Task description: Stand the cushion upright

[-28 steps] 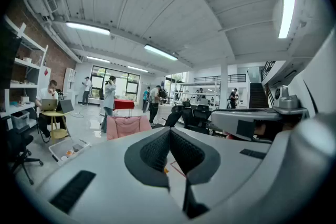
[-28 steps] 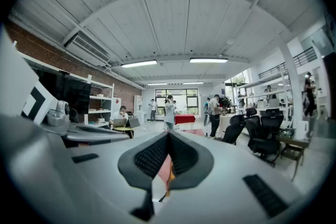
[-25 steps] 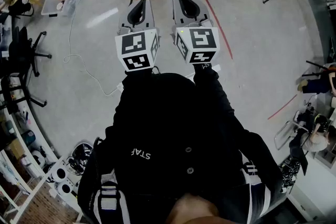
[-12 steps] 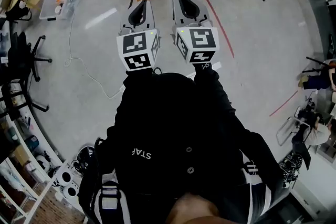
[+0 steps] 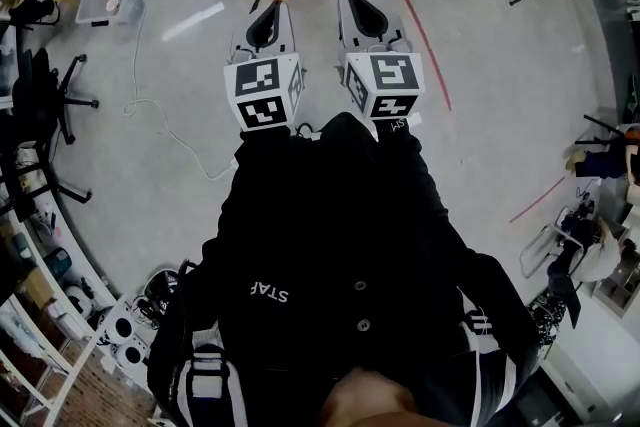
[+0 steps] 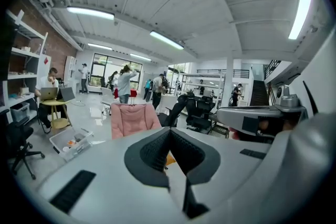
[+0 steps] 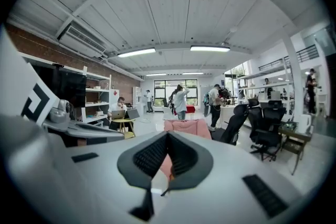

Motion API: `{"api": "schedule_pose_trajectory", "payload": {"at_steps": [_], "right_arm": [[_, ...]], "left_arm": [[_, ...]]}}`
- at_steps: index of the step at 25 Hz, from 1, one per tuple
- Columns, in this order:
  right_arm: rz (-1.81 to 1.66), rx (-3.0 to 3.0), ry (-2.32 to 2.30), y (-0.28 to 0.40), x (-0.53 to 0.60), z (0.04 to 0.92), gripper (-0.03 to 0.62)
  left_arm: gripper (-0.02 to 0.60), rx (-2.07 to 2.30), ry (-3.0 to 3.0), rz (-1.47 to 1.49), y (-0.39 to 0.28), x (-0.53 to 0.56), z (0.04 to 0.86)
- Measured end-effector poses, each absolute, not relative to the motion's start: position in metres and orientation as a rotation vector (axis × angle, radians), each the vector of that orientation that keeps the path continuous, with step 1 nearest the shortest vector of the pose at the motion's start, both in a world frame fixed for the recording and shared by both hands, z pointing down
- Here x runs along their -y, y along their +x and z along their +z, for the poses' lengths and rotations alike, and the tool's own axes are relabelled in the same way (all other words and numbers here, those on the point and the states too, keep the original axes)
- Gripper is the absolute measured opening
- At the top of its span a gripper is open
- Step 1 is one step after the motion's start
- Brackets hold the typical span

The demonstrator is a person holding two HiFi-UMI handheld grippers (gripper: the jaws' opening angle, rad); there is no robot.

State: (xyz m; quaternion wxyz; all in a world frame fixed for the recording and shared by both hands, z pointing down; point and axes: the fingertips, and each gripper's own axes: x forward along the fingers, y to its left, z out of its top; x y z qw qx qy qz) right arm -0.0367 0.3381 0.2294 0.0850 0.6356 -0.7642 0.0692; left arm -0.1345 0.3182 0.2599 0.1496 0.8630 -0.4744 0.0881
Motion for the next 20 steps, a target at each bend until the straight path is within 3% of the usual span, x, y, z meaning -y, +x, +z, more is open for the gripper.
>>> {"api": "schedule_pose_trajectory", "payload": {"at_steps": [11,20], "right_arm": [[0.275,2.318,1.770,-0.036,-0.268,0.266,0.009],[0.323,2.365,1.707,0.015,-0.122,0.279,0.009]], "left_arm": [[0.003,1.422,2.365,0.311,-0.141,-0.256,0.302],[0.003,1.497,2.304,0.332,-0.097,-0.120,0.311]]}}
